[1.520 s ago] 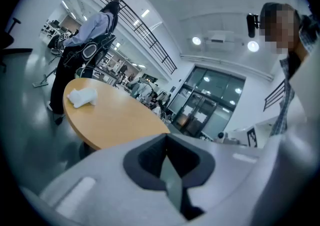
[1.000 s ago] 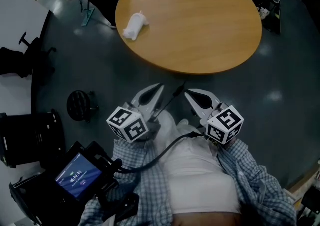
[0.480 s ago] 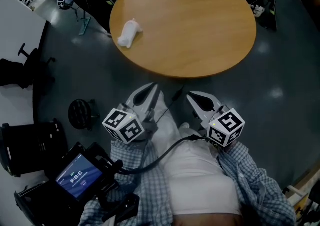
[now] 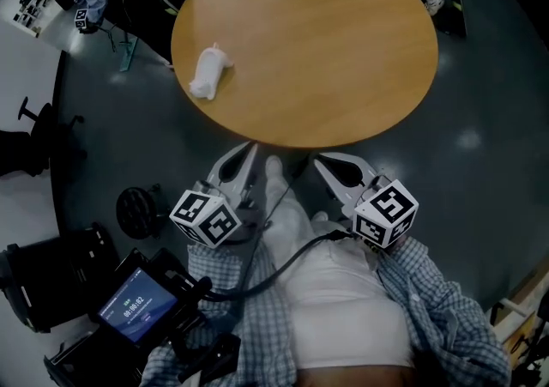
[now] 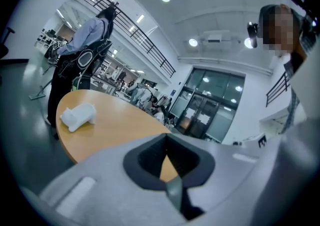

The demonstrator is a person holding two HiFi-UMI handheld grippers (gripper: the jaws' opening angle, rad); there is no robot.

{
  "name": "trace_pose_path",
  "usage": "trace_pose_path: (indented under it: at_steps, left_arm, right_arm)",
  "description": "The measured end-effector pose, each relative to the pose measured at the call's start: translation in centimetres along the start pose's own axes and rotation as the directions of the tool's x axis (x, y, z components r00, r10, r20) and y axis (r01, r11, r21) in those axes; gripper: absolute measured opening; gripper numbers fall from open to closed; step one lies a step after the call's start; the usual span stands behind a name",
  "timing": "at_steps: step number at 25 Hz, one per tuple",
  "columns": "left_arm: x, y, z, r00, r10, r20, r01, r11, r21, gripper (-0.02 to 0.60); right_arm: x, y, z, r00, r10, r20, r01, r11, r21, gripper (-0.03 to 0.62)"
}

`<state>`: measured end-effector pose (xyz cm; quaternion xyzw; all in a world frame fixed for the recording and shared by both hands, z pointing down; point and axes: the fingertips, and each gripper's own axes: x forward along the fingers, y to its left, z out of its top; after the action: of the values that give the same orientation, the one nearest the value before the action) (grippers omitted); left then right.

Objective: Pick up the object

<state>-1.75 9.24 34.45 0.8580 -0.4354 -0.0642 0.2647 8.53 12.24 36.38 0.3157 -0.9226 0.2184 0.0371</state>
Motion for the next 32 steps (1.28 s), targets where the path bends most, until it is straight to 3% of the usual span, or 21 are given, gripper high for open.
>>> trace_pose_path:
  at_steps: [4,9,16,23,28,32]
  left_arm:
    - [0.7,1.9,1.1,1.0,0.017,-0.008,-0.017,1.0,0.003,0.003]
    - [3.6,9.1,4.7,0.998,0.046,-0.046,-0.047,0.999,-0.017,0.003]
    - [6.3,17.5,6.6,0.989,0.072,-0.127,-0.074,0.997,-0.005,0.003]
    - [8.9,20.6,6.0,0.972,0.07,-0.224,-0.075,0.997,-0.013,0.003]
    - [10.3,23.3,6.3,0.944,0.045,-0.326,-0.043,0.999,0.014,0.005]
    - [10.7,25.9,6.9,0.93,0.022,-0.366,-0.027,1.0,-0.009,0.048]
  right_arm:
    - [1.2,-0.5,0.4,1.0,-0.014,-0.012,0.014,1.0,0.014,0.006]
    - [7.8,-3.3,2.6,0.998,-0.023,-0.062,0.026,0.999,0.046,0.006]
    - [15.1,-6.5,2.6,0.99,-0.045,-0.131,0.058,0.993,0.099,0.006]
    - [17.6,-8.8,2.5,0.982,-0.06,-0.18,0.088,0.984,0.152,0.006]
    - [20.5,-9.8,2.7,0.974,-0.057,-0.22,0.097,0.98,0.172,0.006]
    - [22.5,-9.9,2.6,0.965,-0.071,-0.254,0.12,0.975,0.185,0.006]
